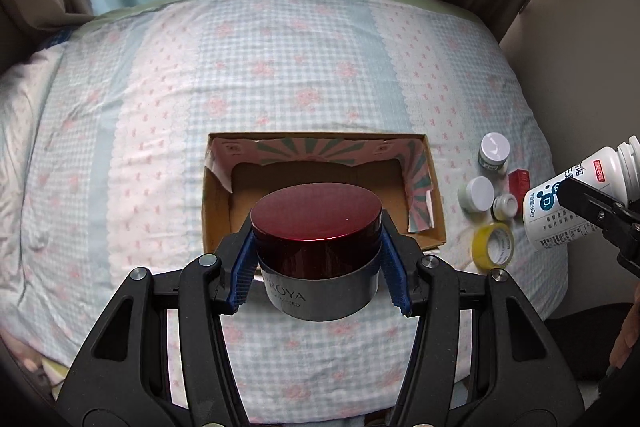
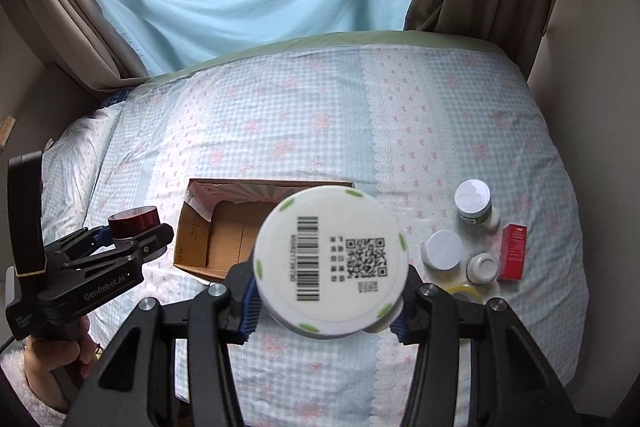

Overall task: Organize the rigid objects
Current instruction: 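Carry the jar into the cardboard box and open the left tool while the right tool carries the bottle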

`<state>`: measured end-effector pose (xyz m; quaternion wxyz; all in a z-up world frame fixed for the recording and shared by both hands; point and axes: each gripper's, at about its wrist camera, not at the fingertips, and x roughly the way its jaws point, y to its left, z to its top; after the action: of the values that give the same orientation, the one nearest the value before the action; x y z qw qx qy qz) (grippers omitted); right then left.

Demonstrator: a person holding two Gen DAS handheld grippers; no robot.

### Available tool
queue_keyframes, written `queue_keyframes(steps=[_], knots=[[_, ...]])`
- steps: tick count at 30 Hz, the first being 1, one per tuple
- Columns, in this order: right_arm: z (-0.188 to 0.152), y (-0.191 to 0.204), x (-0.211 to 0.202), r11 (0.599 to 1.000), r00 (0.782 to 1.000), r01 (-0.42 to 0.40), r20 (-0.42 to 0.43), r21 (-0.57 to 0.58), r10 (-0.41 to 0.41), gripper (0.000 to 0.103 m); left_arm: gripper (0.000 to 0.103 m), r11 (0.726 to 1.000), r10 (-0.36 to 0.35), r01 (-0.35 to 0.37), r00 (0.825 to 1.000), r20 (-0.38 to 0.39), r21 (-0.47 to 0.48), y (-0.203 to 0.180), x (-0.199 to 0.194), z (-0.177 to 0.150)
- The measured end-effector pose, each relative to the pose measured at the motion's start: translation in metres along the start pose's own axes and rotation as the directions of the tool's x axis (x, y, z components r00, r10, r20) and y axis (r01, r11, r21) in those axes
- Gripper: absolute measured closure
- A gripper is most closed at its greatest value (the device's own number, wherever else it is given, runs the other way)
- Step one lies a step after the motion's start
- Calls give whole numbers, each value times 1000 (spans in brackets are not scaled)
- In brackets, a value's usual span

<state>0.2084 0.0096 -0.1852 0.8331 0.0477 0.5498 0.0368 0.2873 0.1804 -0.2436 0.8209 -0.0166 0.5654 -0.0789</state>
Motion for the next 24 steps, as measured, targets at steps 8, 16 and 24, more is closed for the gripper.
queue_keyframes(steps=[8, 16, 24], knots=[[-1, 40, 88, 1000, 989, -9, -149, 16, 12, 57, 52, 999, 39, -35, 994, -97, 37, 46, 67, 1], [-8, 32, 178, 998, 949, 28, -316, 59, -8, 57, 52, 998, 43, -33, 980, -193, 52, 54, 133, 5], [-12, 18, 237, 993, 904, 33, -426, 115, 20, 57, 52, 996, 51, -30, 968, -246, 89, 49, 184, 18]])
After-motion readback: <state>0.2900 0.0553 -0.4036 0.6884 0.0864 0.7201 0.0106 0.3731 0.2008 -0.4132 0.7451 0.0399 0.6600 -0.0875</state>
